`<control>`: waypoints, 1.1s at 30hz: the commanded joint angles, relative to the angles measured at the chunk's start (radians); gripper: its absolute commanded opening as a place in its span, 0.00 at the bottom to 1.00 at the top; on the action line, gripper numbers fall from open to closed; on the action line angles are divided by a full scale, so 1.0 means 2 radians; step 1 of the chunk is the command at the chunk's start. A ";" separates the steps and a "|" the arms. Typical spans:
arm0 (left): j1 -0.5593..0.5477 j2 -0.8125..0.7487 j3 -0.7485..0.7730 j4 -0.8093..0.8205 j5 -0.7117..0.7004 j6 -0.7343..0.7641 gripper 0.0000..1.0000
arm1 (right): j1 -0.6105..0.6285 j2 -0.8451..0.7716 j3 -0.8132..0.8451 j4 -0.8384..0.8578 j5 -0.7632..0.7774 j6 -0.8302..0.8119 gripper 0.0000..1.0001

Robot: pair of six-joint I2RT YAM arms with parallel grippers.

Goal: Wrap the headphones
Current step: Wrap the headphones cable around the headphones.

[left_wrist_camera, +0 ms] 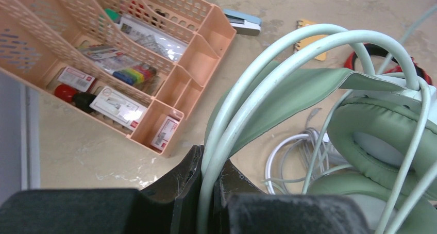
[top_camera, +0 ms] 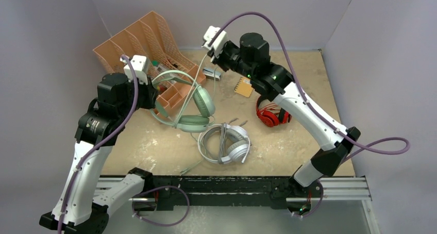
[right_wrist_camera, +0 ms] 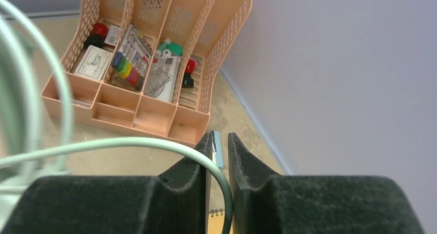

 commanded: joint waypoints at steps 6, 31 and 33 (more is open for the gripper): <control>0.004 -0.027 0.026 0.071 0.155 -0.032 0.00 | -0.096 0.028 -0.024 0.084 -0.271 0.100 0.24; 0.004 0.055 0.077 0.239 -0.066 -0.460 0.00 | -0.161 0.155 -0.065 0.188 -0.381 0.457 0.87; 0.004 0.058 0.076 0.246 -0.083 -0.468 0.00 | -0.163 0.155 -0.072 0.204 -0.385 0.455 0.90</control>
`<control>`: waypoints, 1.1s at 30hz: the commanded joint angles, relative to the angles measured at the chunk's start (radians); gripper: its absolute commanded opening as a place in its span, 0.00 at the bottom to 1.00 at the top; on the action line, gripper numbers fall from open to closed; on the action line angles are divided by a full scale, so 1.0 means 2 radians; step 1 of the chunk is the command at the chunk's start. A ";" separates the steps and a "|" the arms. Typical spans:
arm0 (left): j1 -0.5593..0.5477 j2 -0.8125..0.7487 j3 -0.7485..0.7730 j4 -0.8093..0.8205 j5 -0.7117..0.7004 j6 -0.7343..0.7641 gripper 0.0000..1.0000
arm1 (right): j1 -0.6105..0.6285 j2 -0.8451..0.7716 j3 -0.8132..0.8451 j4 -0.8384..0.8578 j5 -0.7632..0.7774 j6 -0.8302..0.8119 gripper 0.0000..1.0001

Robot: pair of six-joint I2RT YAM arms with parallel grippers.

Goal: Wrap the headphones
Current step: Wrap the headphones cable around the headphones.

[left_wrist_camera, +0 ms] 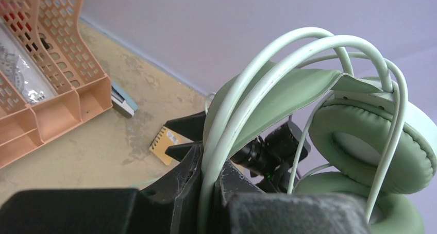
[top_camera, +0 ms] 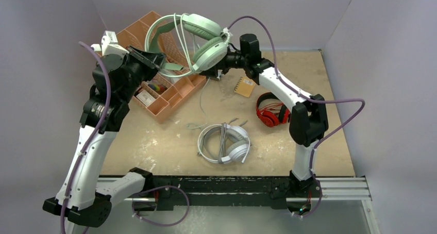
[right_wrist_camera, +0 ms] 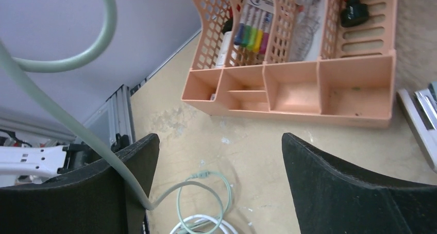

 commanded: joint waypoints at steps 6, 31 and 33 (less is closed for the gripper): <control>0.003 0.016 0.030 0.092 -0.080 -0.070 0.00 | -0.007 -0.007 -0.053 0.174 0.013 0.071 0.94; 0.003 0.024 0.062 0.082 -0.091 -0.064 0.00 | 0.060 -0.030 -0.239 0.543 0.104 0.138 0.91; 0.003 0.022 0.062 0.083 -0.092 -0.064 0.00 | 0.065 -0.019 -0.228 0.555 0.080 0.138 0.91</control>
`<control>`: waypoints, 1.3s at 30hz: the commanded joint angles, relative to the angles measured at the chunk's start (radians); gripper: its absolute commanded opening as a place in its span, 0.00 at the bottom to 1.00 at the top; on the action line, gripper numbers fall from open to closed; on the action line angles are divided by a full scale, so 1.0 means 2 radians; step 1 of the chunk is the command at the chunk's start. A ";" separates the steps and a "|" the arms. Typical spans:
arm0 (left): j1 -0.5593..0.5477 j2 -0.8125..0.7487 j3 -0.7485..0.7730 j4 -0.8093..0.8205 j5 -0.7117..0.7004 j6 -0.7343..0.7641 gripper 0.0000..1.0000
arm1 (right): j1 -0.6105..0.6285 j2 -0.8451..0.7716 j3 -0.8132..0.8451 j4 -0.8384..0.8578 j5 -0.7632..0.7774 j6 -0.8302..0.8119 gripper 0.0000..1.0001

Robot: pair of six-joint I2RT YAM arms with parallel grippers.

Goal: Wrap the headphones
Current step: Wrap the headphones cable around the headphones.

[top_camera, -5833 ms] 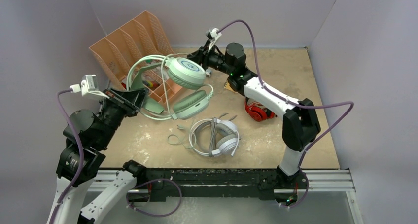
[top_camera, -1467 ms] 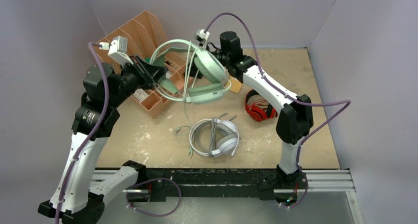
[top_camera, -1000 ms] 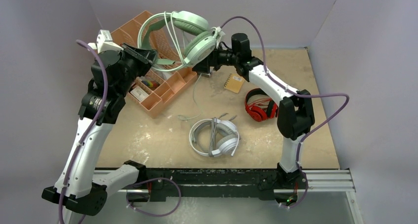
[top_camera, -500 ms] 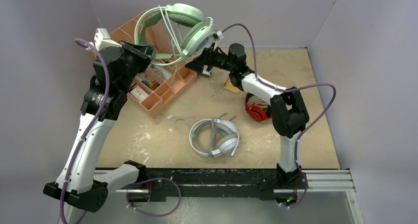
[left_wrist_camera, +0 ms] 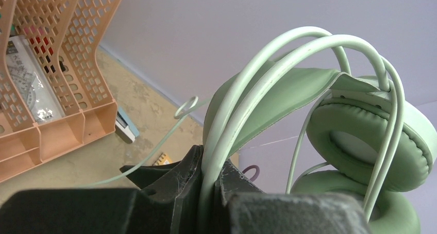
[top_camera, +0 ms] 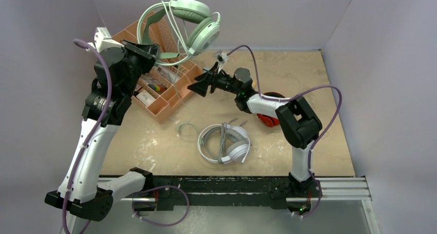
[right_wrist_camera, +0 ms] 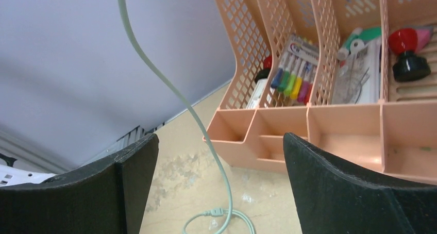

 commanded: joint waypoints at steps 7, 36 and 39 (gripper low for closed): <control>0.003 -0.011 0.039 0.072 -0.001 -0.022 0.00 | 0.024 0.011 0.056 0.084 0.001 -0.034 0.92; 0.005 0.049 0.089 0.087 0.041 0.013 0.00 | 0.078 0.125 0.124 0.119 0.073 -0.009 0.00; 0.018 0.070 0.131 0.074 0.014 0.052 0.00 | 0.079 0.089 0.059 0.131 0.092 -0.002 0.00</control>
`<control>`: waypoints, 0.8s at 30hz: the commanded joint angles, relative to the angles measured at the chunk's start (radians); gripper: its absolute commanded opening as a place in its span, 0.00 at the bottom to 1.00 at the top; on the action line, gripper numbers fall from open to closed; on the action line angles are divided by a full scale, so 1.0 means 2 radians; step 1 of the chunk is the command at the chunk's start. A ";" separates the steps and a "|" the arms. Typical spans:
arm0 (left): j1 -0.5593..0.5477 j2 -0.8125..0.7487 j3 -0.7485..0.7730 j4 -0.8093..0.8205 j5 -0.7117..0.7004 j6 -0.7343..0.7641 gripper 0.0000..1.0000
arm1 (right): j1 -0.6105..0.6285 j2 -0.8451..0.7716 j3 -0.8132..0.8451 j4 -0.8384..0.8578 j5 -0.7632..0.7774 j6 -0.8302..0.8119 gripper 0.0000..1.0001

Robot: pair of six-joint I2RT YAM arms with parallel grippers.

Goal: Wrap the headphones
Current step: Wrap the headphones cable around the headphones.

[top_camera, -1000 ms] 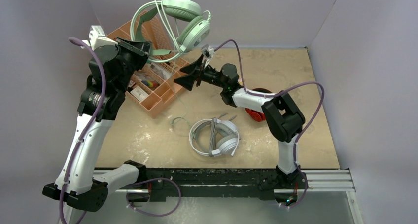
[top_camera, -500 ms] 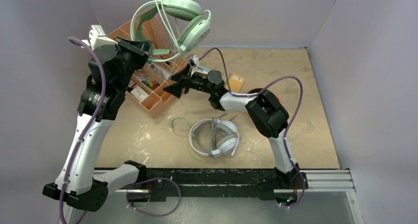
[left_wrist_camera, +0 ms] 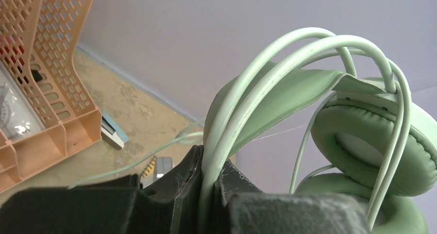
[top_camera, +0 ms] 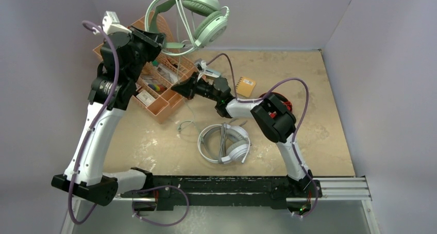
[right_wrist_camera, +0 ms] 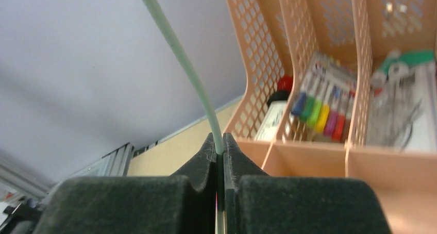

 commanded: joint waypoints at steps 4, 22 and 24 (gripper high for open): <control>0.042 0.038 0.124 0.062 -0.037 0.042 0.00 | 0.010 -0.097 -0.171 0.069 0.030 0.005 0.00; 0.274 0.155 0.172 0.158 0.073 0.041 0.00 | 0.076 -0.299 -0.326 -0.031 0.081 -0.110 0.00; 0.283 0.149 0.146 0.164 0.066 0.046 0.00 | 0.095 -0.319 -0.314 -0.060 0.084 -0.125 0.00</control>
